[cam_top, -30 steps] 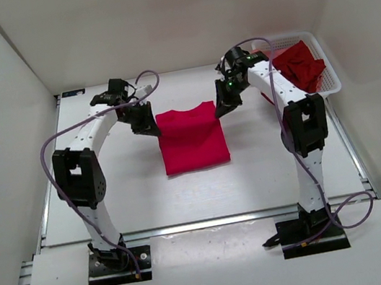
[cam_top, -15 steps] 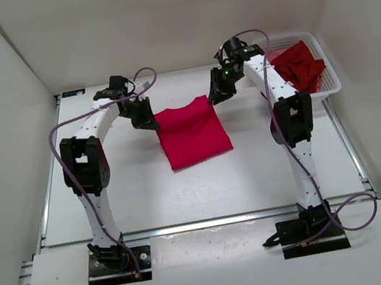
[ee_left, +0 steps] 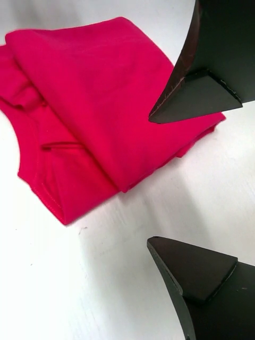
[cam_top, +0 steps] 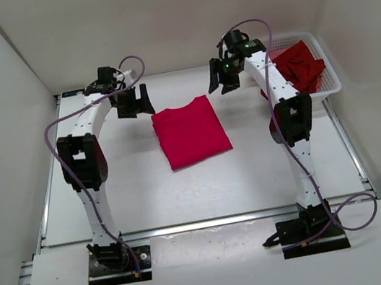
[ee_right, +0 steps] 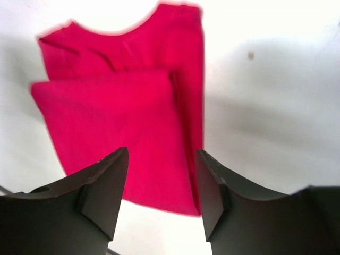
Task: Fold and stack the t-shirts
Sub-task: Fold the long partially folded tshirt into a neat square, then put the neatly folded tshirt into the corner of the board with the left arm
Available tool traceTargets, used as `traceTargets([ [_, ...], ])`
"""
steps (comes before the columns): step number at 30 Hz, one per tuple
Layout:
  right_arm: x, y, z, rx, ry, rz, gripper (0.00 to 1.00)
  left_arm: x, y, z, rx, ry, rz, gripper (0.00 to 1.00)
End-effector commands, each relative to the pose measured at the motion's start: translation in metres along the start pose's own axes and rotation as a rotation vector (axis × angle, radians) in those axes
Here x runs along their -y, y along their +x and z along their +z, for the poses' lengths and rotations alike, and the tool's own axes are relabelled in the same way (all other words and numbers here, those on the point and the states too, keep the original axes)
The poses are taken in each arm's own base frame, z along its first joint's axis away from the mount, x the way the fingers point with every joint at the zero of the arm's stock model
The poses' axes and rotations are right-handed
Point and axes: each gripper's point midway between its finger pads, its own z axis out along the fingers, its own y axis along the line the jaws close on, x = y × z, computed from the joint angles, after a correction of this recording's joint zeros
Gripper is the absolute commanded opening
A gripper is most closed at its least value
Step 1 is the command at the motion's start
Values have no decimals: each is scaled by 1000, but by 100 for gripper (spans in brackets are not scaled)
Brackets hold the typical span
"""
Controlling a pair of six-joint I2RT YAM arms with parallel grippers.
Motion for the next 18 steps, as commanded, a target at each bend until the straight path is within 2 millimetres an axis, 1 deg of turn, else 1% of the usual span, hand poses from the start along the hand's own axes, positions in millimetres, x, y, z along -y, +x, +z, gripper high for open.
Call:
traceTargets([
  [1,-11,29,-10,-41,96,-106,52,30,-28,-53,161,-7,179,99],
  [2,-8,40,-5,-67,112,-105,52,32,-9,-43,130,-8,224,99],
  [3,-15,49,-4,-82,114,-125,52,37,13,-42,95,-3,259,98],
  [4,-18,52,-1,-85,117,-137,53,42,13,-50,123,-16,302,98],
  [5,-20,57,-1,-92,117,-142,54,44,32,-50,95,-22,314,99],
  [6,-21,62,-1,-106,117,-134,54,39,53,-46,50,-26,301,99],
  [7,-26,60,-4,-90,101,-142,55,48,59,-51,54,-1,301,98],
  [8,-25,63,-2,-93,107,-120,57,49,79,-50,11,32,277,99],
  [9,-23,67,-6,-95,108,-116,58,53,99,-48,-45,91,238,98],
  [10,-24,65,-10,-73,110,-113,60,52,111,-45,-72,99,229,99],
  [11,-17,70,-7,-71,128,-110,61,55,121,-43,-102,115,210,99],
  [12,-16,72,-12,-50,137,-116,62,56,128,-40,-117,113,207,98],
  [13,-13,81,-17,-50,144,-107,62,53,134,-38,-127,97,201,99],
  [14,-17,77,-28,-5,136,-112,63,56,134,-34,-116,95,191,98],
  [15,-10,88,-22,-19,139,-94,63,57,137,-27,-111,94,191,99],
  [16,-5,94,-28,-4,133,-66,62,57,138,-23,-104,88,186,98],
  [17,-7,95,-37,19,121,-58,62,58,144,-17,-118,79,177,99],
  [18,4,108,-36,6,131,-40,63,57,143,-11,-118,63,176,98],
])
